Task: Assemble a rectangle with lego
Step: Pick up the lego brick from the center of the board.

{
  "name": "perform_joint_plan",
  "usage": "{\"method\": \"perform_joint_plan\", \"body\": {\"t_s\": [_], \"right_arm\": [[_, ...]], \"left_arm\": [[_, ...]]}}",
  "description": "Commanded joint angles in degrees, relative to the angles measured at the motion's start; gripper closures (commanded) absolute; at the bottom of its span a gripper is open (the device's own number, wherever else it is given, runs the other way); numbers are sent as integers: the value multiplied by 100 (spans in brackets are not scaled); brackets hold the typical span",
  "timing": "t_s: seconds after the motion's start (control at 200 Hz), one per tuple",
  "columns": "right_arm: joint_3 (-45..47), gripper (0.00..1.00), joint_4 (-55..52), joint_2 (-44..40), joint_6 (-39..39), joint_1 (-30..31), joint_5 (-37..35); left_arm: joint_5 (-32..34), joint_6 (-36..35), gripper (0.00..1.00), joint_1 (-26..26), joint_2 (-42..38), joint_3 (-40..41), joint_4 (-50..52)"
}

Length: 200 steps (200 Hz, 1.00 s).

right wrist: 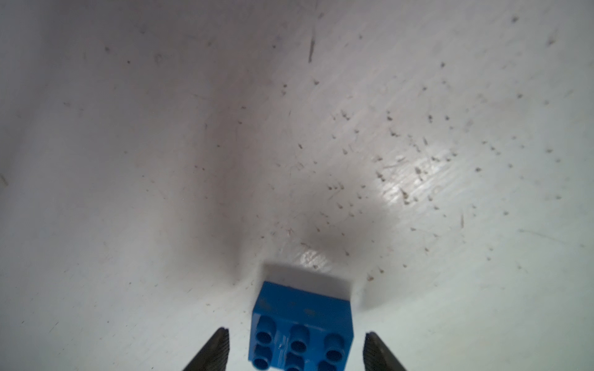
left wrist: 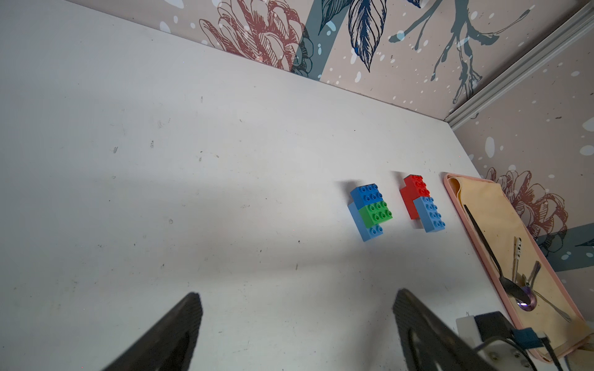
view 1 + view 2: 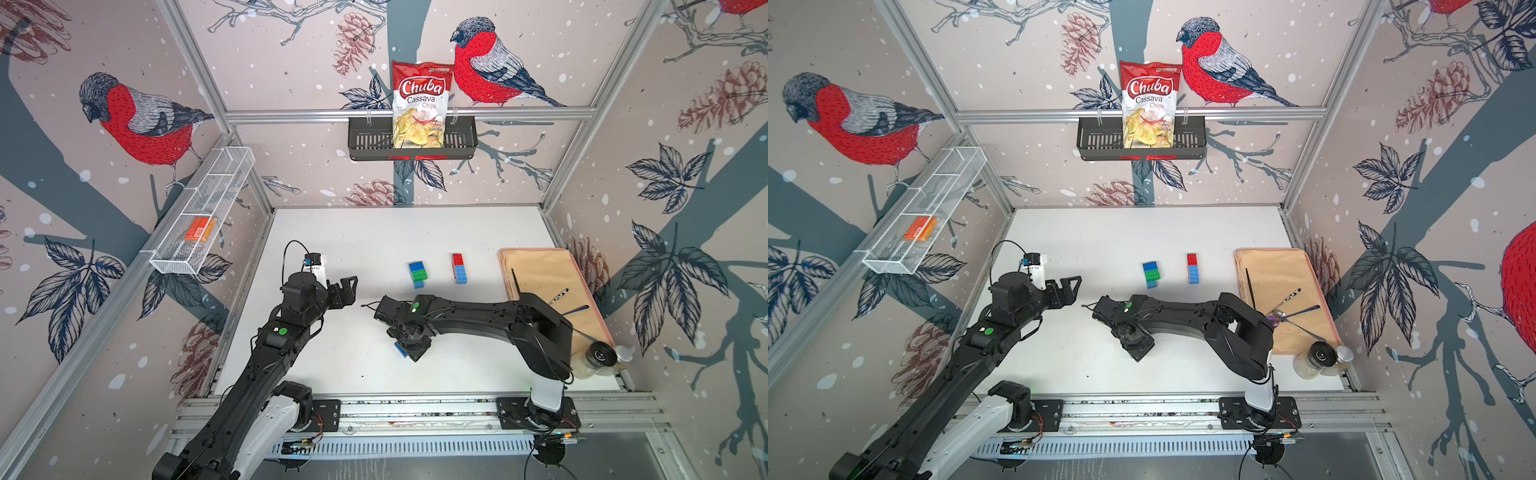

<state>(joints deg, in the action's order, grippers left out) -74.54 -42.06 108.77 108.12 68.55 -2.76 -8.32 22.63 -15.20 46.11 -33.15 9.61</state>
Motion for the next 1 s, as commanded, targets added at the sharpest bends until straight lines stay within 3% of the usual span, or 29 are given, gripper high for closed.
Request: {"method": "perform_joint_plan", "body": {"t_s": [0.0, 0.27, 0.59, 0.755, 0.996], "right_arm": [[2, 31, -118, 77, 253, 0, 131], [2, 40, -7, 197, 374, 7, 245], [-36, 42, -3, 263, 359, 8, 276], [-20, 53, -3, 237, 309, 0, 227], [-238, 59, -670, 57, -578, -157, -320]], "left_arm": [[76, 42, 7, -13, -30, 8, -143], [113, 14, 7, -53, -49, 1, -134], [93, 8, 7, -54, -58, 1, -141], [76, 8, 7, -61, -43, 5, -143], [43, -5, 7, -56, 25, 9, -152]]}}
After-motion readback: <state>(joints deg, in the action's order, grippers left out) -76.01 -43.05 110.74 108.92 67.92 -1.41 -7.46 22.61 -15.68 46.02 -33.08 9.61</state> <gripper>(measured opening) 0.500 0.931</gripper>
